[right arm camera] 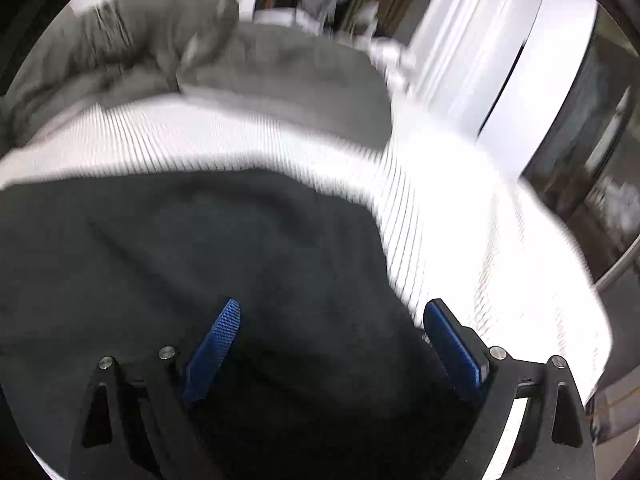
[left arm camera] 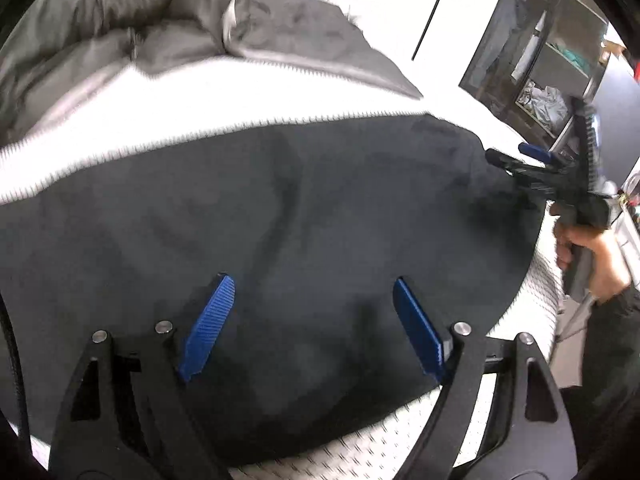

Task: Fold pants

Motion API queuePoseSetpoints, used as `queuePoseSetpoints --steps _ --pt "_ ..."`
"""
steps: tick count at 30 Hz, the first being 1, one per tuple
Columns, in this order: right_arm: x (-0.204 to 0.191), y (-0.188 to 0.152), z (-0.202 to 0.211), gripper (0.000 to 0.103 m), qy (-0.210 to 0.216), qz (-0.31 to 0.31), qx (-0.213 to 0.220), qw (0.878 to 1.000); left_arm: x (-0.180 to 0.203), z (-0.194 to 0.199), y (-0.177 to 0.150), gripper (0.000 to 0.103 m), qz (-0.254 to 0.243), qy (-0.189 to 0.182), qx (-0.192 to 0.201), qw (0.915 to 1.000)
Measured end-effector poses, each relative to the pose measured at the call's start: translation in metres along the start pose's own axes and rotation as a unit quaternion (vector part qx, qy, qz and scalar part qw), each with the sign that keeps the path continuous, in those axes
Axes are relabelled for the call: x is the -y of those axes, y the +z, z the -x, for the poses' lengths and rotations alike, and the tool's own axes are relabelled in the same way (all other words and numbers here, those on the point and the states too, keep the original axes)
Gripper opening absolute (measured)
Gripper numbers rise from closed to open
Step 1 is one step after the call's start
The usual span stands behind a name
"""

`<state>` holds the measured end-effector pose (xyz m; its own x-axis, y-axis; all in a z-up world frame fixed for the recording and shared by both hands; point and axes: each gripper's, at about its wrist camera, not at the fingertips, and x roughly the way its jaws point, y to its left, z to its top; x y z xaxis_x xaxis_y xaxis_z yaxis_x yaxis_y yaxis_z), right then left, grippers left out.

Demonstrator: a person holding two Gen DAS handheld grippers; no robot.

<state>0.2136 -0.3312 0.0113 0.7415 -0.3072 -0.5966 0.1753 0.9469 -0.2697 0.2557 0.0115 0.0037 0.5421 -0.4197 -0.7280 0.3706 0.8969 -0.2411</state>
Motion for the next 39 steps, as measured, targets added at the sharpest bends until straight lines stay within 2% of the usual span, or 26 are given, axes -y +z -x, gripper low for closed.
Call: queuePoseSetpoints --steps 1,2,4,5,7,9,11,12,14,15,16,18,21,22,24,25,27,29,30,31,33,34,35,37,38,39 --pt "-0.014 0.011 0.008 0.095 0.053 -0.003 0.01 0.999 -0.004 -0.004 0.006 0.082 -0.001 0.018 0.001 0.9998" --pt "-0.03 0.017 0.008 0.095 0.094 0.004 0.002 0.996 -0.009 -0.01 0.009 0.082 0.007 0.027 -0.004 0.9996" --pt "-0.072 0.027 -0.005 0.095 0.168 0.041 -0.021 0.985 -0.028 -0.031 0.011 0.081 0.047 0.022 -0.036 0.998" --pt "-0.098 0.029 -0.015 0.095 0.193 0.063 -0.037 0.979 -0.035 -0.039 0.01 0.081 0.06 0.021 -0.051 0.9967" --pt "-0.143 0.029 -0.041 0.094 0.21 0.103 -0.072 0.97 -0.043 -0.042 0.007 0.081 0.058 0.018 -0.05 0.9969" --pt "-0.163 0.018 -0.062 0.093 0.186 0.147 -0.097 0.967 -0.044 -0.039 0.006 0.081 0.048 0.016 -0.053 0.9973" --pt "-0.142 0.019 -0.075 0.093 0.171 0.133 -0.101 0.971 -0.049 -0.038 0.002 0.081 0.043 0.011 -0.05 0.9977" --pt "-0.119 0.023 -0.078 0.094 0.137 0.118 -0.103 0.978 -0.05 -0.036 0.001 0.081 0.041 0.01 -0.05 0.9979" --pt "-0.073 0.021 -0.093 0.094 0.015 0.086 -0.099 0.991 -0.053 -0.037 -0.001 0.081 0.039 0.008 -0.05 0.9979" --pt "-0.046 0.017 -0.101 0.095 -0.032 0.053 -0.102 0.993 -0.054 -0.039 0.0 0.081 0.036 0.009 -0.052 0.998" --pt "-0.032 0.015 -0.104 0.095 -0.033 0.024 -0.105 0.994 -0.056 -0.04 0.0 0.081 0.034 0.01 -0.052 0.998" --pt "-0.014 0.013 -0.102 0.095 0.007 -0.029 -0.104 0.994 -0.053 -0.04 0.002 0.081 0.031 0.015 -0.057 0.9978" --pt "-0.032 0.029 -0.073 0.095 -0.043 0.012 -0.063 0.997 -0.049 -0.029 0.012 0.081 0.035 0.027 -0.068 0.9967" --pt "-0.036 0.034 -0.063 0.095 -0.045 0.02 -0.051 0.997 -0.049 -0.02 0.019 0.081 0.036 0.021 -0.051 0.9978" --pt "-0.065 0.053 -0.046 0.095 0.001 0.019 -0.024 1.0 -0.052 -0.01 0.035 0.085 0.041 0.008 -0.008 0.9991" --pt "-0.089 0.063 -0.042 0.095 0.053 0.025 -0.025 0.998 -0.057 -0.014 0.041 0.086 0.048 0.013 0.003 0.9988" --pt "-0.132 0.081 -0.057 0.095 0.115 0.056 -0.029 0.991 -0.069 -0.036 0.048 0.086 0.058 0.027 -0.006 0.9979" --pt "-0.187 0.088 -0.075 0.095 0.185 0.091 -0.045 0.978 -0.087 -0.07 0.047 0.085 0.083 0.041 -0.047 0.9946" --pt "-0.207 0.088 -0.091 0.095 0.206 0.1 -0.057 0.972 -0.093 -0.079 0.045 0.083 0.091 0.039 -0.057 0.9935" --pt "-0.222 0.083 -0.11 0.093 0.213 0.113 -0.08 0.967 -0.094 -0.075 0.043 0.084 0.083 0.033 -0.042 0.9951" --pt "-0.217 0.069 -0.13 0.093 0.188 0.127 -0.107 0.968 -0.094 -0.07 0.042 0.084 0.071 0.033 -0.043 0.996" --pt "-0.206 0.071 -0.137 0.093 0.189 0.115 -0.106 0.969 -0.096 -0.069 0.04 0.084 0.068 0.035 -0.043 0.9961" --pt "-0.182 0.069 -0.138 0.093 0.168 0.097 -0.107 0.975 -0.098 -0.069 0.038 0.084 0.07 0.033 -0.042 0.9961" --pt "-0.13 0.066 -0.145 0.093 0.071 0.075 -0.109 0.989 -0.103 -0.068 0.036 0.084 0.078 0.021 -0.037 0.9961" --pt "-0.094 0.063 -0.154 0.094 0.037 0.043 -0.119 0.991 -0.104 -0.068 0.036 0.084 0.082 0.021 -0.036 0.9958" --pt "-0.07 0.06 -0.162 0.094 0.022 0.015 -0.136 0.99 -0.104 -0.069 0.036 0.084 0.083 0.023 -0.036 0.9956"
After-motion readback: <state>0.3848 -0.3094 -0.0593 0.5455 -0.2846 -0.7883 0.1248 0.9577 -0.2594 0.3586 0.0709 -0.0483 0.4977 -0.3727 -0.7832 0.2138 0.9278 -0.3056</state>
